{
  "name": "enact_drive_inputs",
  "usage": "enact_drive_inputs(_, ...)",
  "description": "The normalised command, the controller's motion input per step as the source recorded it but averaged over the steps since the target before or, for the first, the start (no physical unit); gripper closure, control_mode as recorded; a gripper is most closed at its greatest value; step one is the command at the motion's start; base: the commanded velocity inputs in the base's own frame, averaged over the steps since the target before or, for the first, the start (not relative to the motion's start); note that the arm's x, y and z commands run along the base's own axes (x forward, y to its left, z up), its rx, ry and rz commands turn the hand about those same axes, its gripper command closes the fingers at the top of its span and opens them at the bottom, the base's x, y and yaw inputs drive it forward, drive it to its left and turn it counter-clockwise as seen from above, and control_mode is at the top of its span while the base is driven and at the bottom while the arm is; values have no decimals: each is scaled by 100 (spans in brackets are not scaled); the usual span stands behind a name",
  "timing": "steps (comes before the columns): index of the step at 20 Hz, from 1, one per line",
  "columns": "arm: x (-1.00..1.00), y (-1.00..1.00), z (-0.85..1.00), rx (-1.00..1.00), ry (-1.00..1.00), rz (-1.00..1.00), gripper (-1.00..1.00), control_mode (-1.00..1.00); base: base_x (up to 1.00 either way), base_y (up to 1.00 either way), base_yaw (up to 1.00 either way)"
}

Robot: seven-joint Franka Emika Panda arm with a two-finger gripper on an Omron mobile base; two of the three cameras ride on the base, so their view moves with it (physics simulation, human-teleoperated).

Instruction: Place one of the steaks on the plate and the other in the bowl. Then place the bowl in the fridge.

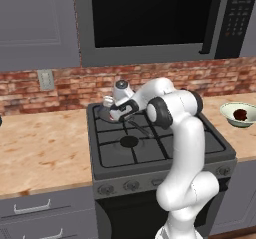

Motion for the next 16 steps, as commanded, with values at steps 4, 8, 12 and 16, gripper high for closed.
enact_drive_inputs(4, -4, 0, 57, 5, 2, 0, 100, -100, 0, 0, 0)
enact_drive_inputs(8, -8, -6, 71, 7, 6, 0, 100, -100, 0, 0, 0)
enact_drive_inputs(12, -21, -4, 30, 3, 2, 0, 100, -100, 0, 0, 0)
enact_drive_inputs(16, -27, -12, 1, 0, -10, -1, 100, -100, 0, 0, 0)
